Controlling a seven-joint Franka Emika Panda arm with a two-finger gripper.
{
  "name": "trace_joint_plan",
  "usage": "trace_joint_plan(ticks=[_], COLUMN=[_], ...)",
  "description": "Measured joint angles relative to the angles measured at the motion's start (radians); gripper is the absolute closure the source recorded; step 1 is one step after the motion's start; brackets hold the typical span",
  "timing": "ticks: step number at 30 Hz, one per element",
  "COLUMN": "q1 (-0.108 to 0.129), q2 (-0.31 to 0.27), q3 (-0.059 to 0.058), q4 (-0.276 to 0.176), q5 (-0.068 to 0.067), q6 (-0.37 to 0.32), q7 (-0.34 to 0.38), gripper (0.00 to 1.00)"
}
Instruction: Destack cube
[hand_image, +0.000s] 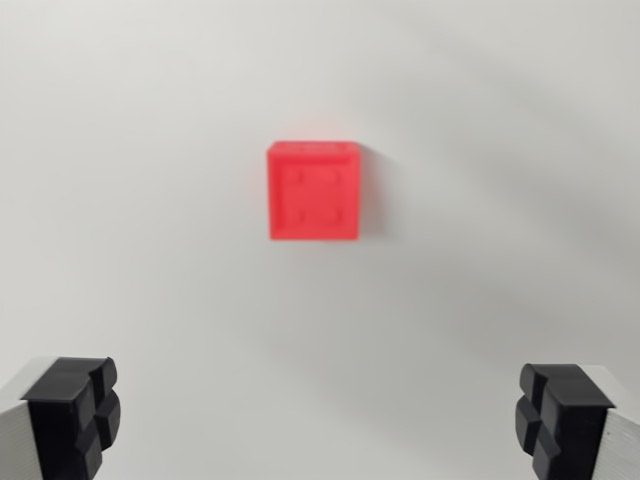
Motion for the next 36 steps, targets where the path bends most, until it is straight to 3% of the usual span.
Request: trace_joint_plan(ticks=[20,36], q1=[0.0,0.0], q2=[-0.071,-0.078], q3=[0.0,0.0], q4=[0.067,0.079], q5=[0.0,0.0], q6=[-0.139,-0.158], q7=[0.0,0.0], gripper=[0.0,0.0])
